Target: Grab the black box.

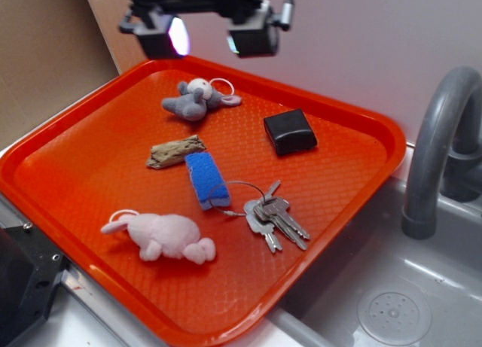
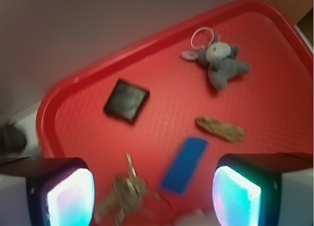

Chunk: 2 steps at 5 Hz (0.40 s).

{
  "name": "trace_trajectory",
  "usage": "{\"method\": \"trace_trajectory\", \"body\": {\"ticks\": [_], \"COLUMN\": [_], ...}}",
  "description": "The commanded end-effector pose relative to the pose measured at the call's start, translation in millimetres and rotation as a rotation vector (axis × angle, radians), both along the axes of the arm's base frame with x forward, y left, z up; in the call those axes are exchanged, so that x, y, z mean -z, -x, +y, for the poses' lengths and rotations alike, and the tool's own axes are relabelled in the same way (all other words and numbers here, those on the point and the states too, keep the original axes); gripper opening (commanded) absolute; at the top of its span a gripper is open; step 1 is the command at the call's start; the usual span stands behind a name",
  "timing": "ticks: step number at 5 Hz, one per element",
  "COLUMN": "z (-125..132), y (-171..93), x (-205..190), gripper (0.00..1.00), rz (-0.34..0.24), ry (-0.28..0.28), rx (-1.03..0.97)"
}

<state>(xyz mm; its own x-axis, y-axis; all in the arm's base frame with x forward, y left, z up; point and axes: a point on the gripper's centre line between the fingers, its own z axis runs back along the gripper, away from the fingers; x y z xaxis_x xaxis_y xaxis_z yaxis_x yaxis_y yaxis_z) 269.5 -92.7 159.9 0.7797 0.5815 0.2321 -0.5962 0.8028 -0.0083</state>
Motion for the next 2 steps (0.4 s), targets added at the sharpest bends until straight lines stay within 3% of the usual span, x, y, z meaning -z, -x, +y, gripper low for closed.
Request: {"method": "trace_trajectory", "body": {"ticks": [1,2], "z": [27,31], "y": [-44,-61], "x": [26,56], "gripper": [1.0,1.0], "rz": [-0.11,-0.138], "ry": [-0.028,-0.016], "rx": [-0.181,-0.228]}}
